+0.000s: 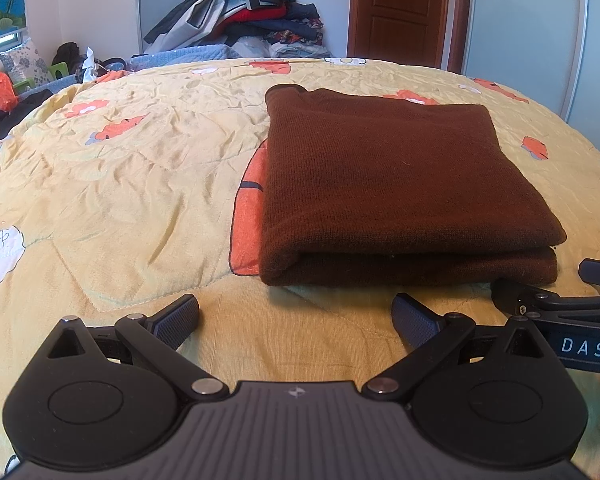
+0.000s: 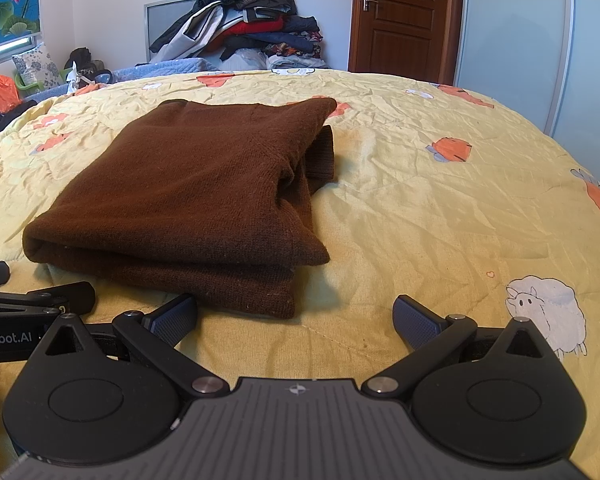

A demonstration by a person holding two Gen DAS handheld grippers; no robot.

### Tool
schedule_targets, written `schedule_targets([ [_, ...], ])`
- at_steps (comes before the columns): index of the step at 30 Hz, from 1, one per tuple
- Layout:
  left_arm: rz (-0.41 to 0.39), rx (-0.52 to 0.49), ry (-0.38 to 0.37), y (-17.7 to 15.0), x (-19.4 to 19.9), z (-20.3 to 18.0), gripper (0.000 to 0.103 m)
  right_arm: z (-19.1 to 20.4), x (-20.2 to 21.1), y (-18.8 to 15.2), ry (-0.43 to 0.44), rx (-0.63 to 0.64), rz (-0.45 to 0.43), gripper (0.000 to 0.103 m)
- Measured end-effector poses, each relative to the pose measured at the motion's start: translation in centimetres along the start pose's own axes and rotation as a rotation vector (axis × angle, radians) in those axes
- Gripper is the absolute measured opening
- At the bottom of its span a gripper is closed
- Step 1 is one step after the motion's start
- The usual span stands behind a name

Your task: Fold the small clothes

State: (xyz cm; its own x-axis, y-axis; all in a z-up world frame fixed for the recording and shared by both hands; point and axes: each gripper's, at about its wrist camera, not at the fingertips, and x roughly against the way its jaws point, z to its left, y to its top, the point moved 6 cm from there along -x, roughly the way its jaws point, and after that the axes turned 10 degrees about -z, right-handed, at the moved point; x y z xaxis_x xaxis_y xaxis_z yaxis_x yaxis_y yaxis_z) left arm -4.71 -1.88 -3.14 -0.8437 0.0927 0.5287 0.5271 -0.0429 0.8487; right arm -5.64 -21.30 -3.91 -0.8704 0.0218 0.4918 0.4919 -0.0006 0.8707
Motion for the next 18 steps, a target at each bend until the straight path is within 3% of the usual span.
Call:
schedule_targets([
  [14,-0.016,-0.025,0.029,-0.1,0.7,0.1,0.103,0.0,0.0,0.0,0.000,0.000,0.000,0.103],
  [18,-0.012,-0.007,0.024,0.9,1.3,2.1,0.103,-1.0,0.3,0.7,0.015,0.013,0.019,0.103],
])
